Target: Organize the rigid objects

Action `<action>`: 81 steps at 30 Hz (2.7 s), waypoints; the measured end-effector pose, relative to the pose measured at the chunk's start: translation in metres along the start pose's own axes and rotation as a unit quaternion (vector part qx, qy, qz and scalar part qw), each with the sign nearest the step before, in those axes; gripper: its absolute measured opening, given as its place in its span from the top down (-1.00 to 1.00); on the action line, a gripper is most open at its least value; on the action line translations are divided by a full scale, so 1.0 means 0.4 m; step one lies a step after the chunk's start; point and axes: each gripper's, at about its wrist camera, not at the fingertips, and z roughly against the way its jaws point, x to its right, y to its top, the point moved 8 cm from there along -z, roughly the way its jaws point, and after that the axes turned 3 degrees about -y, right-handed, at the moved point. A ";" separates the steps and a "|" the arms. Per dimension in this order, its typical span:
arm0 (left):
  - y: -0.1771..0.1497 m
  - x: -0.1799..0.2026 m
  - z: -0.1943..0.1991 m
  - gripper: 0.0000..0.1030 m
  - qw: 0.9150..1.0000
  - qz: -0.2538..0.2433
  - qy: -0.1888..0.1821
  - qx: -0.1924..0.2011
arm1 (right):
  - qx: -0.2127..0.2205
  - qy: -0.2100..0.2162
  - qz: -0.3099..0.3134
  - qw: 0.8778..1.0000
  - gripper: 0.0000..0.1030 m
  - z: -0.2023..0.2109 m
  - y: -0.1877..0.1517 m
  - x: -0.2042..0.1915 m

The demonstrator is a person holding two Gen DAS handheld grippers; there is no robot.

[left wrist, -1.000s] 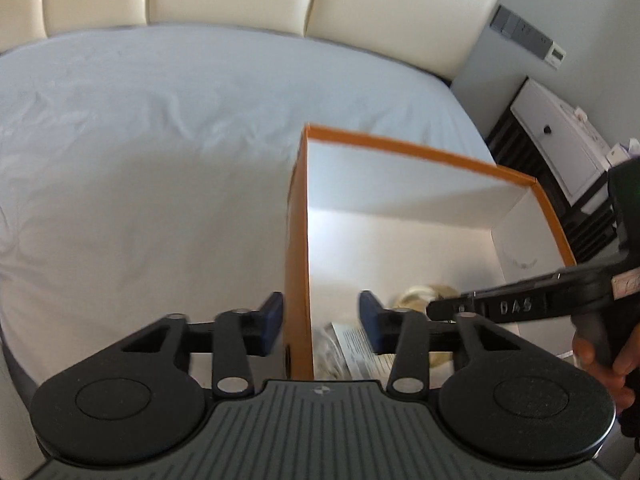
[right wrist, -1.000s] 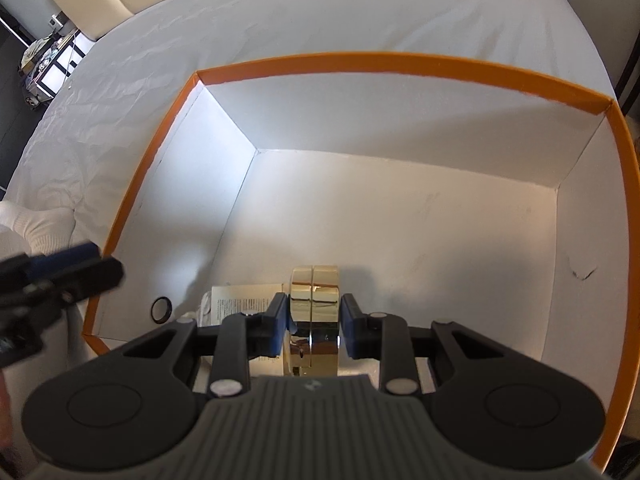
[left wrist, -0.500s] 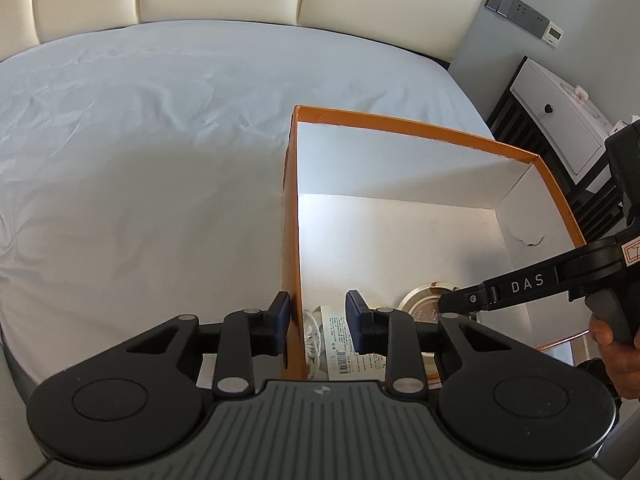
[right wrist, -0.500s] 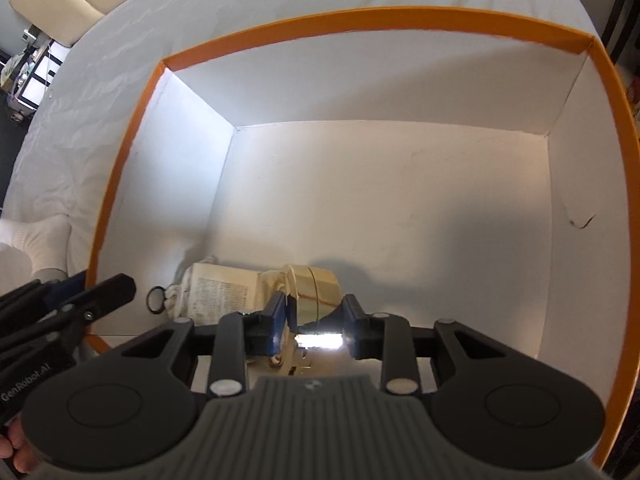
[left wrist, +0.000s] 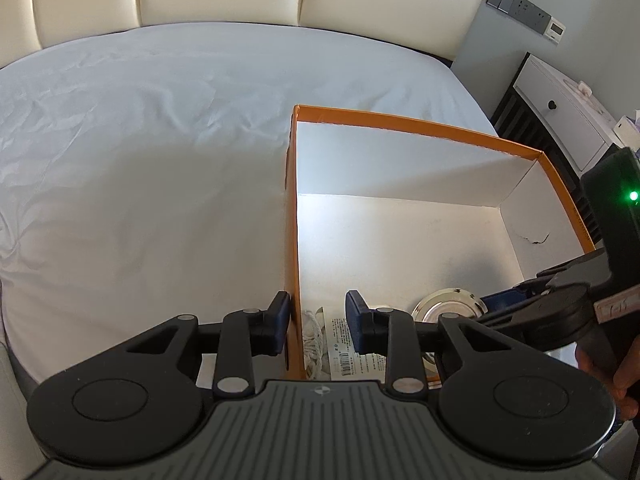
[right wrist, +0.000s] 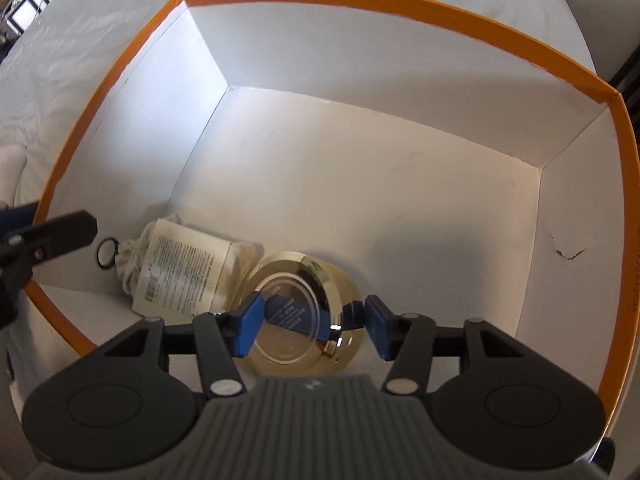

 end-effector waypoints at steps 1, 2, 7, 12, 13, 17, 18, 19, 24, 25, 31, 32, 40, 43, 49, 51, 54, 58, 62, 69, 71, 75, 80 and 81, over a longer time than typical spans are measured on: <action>-0.001 0.000 0.000 0.35 1.000 -0.001 0.001 0.000 | -0.004 -0.001 0.005 1.000 -0.16 -0.002 -0.003 -0.005; -0.001 0.000 0.000 0.35 1.000 -0.001 0.001 0.001 | -0.005 -0.001 0.003 1.000 -0.16 -0.002 -0.004 -0.005; -0.002 -0.002 0.003 0.35 1.000 -0.001 -0.001 0.002 | -0.002 0.015 -0.010 1.000 -0.32 0.002 0.002 -0.004; -0.003 -0.004 0.004 0.35 1.000 -0.003 0.000 0.001 | -0.001 0.050 -0.008 0.999 0.07 0.007 -0.003 -0.046; -0.003 -0.005 0.005 0.35 1.000 -0.003 0.001 0.001 | -0.005 0.061 -0.014 0.998 0.07 0.008 -0.003 -0.052; -0.002 -0.005 0.005 0.35 1.000 -0.004 0.002 0.002 | -0.002 0.062 -0.013 0.998 0.07 0.012 -0.003 -0.057; -0.002 -0.005 0.006 0.35 1.000 -0.003 0.002 0.002 | -0.001 0.059 -0.011 0.998 0.06 0.008 -0.003 -0.060; -0.002 -0.006 0.005 0.35 1.000 -0.003 0.001 0.002 | 0.002 0.056 -0.009 0.998 0.04 0.009 -0.003 -0.059; -0.002 -0.008 0.007 0.35 1.000 0.001 -0.001 0.003 | 0.014 0.053 -0.012 0.998 -0.08 0.016 -0.007 -0.054; -0.001 -0.008 0.011 0.35 1.000 0.004 -0.001 0.005 | 0.016 0.053 -0.013 0.998 -0.08 0.018 -0.004 -0.053; 0.002 0.006 0.102 0.35 0.998 0.028 -0.017 0.060 | 0.080 0.055 0.008 0.995 -0.22 0.113 -0.003 -0.059; -0.004 0.010 0.117 0.35 0.997 0.034 -0.028 0.067 | 0.103 0.056 0.018 0.993 -0.22 0.139 -0.006 -0.065; -0.107 0.033 0.193 0.35 0.996 0.051 -0.034 0.066 | 0.239 0.095 0.067 0.964 -0.19 0.328 -0.089 -0.099; -0.160 0.025 0.183 0.33 0.996 0.065 -0.035 0.045 | 0.234 0.119 0.073 0.962 -0.05 0.347 -0.132 -0.112; -0.231 0.007 0.112 0.01 0.986 0.142 -0.085 0.020 | 0.185 0.137 0.073 0.970 0.30 0.277 -0.210 -0.149; -0.241 0.005 0.083 0.00 0.984 0.152 -0.087 0.015 | 0.154 0.125 0.071 0.977 0.37 0.227 -0.239 -0.153; -0.257 0.006 0.053 -0.01 0.985 0.152 -0.088 0.007 | 0.107 0.122 0.052 0.985 0.47 0.152 -0.285 -0.150; -0.265 0.011 0.030 -0.01 0.985 0.145 -0.090 -0.004 | 0.059 0.134 0.006 0.989 0.47 0.073 -0.312 -0.143; -0.278 0.020 0.004 0.06 0.986 0.141 -0.084 -0.024 | 0.048 0.127 -0.009 0.991 0.47 0.038 -0.301 -0.135; -0.286 0.010 -0.039 -0.21 0.977 0.178 -0.114 -0.043 | 0.033 0.139 -0.009 0.990 0.60 0.020 -0.284 -0.158; -0.285 0.014 -0.053 -0.35 0.975 0.182 -0.115 -0.048 | 0.025 0.130 -0.004 0.991 0.60 0.011 -0.287 -0.162; -0.278 0.027 -0.072 -0.50 0.979 0.168 -0.107 -0.051 | 0.018 0.122 -0.007 0.992 0.59 0.000 -0.285 -0.157; -0.286 0.025 -0.062 -0.48 0.978 0.172 -0.108 -0.046 | 0.017 0.113 -0.010 0.993 0.59 0.001 -0.290 -0.144; -0.287 0.028 -0.057 -0.46 0.979 0.169 -0.106 -0.044 | 0.017 0.108 -0.010 0.994 0.58 0.000 -0.291 -0.140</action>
